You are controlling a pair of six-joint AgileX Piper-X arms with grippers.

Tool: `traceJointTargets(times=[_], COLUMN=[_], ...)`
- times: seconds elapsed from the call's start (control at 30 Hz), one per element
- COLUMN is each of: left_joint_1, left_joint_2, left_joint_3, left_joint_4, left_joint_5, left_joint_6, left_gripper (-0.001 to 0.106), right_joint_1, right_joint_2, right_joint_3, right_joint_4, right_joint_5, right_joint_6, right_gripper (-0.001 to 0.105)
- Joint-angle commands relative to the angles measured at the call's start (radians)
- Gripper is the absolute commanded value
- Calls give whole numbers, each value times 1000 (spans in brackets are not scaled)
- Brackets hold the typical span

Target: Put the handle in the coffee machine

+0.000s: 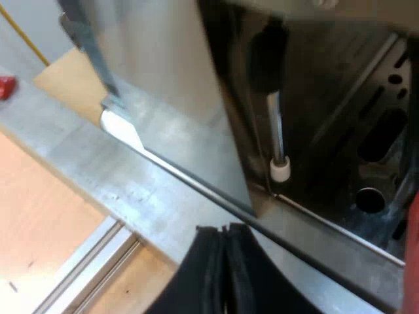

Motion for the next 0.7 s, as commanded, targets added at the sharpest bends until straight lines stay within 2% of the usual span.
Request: traceJointTargets(times=[0.03, 0.07, 0.13, 0.2, 0.3, 0.33, 0.4, 0.5, 0.53, 0.6, 0.7], left_joint_1=[-16, -19, -71, -76, -95, -118, -135, -152, -169, -169, -186], left_joint_2=[0, 0, 0, 0, 0, 0, 0, 0, 0, 0, 3], left_joint_3=[-20, -24, -118, -141, -182, -217, -238, -250, -253, -253, -253], left_joint_4=[25, 30, 137, 164, 230, 316, 371, 402, 408, 409, 407], left_joint_5=[-32, -34, -123, -133, -200, -258, -264, -309, -347, -347, -386], left_joint_6=[7, 7, 27, 40, 82, 167, 201, 207, 211, 213, 212], left_gripper=[0, 0, 0, 0, 0, 0, 0, 0, 0, 0, 0], right_joint_1=[-3, -3, -3, -3, -3, -3, -3, -3, -3, -3, -3], right_joint_2=[-34, -34, -34, -34, -34, -34, -34, -34, -34, -34, -34], right_joint_3=[-12, -12, -12, -12, -12, -12, -12, -12, -12, -12, -12], right_joint_4=[-83, -83, -83, -83, -83, -83, -83, -83, -83, -83, -83], right_joint_5=[-10, -10, -10, -10, -10, -10, -10, -10, -10, -10, -10], right_joint_6=[-4, -4, -4, -4, -4, -4, -4, -4, -4, -4, -4], right_gripper=[35, 35, 35, 35, 35, 35, 35, 35, 35, 35, 35])
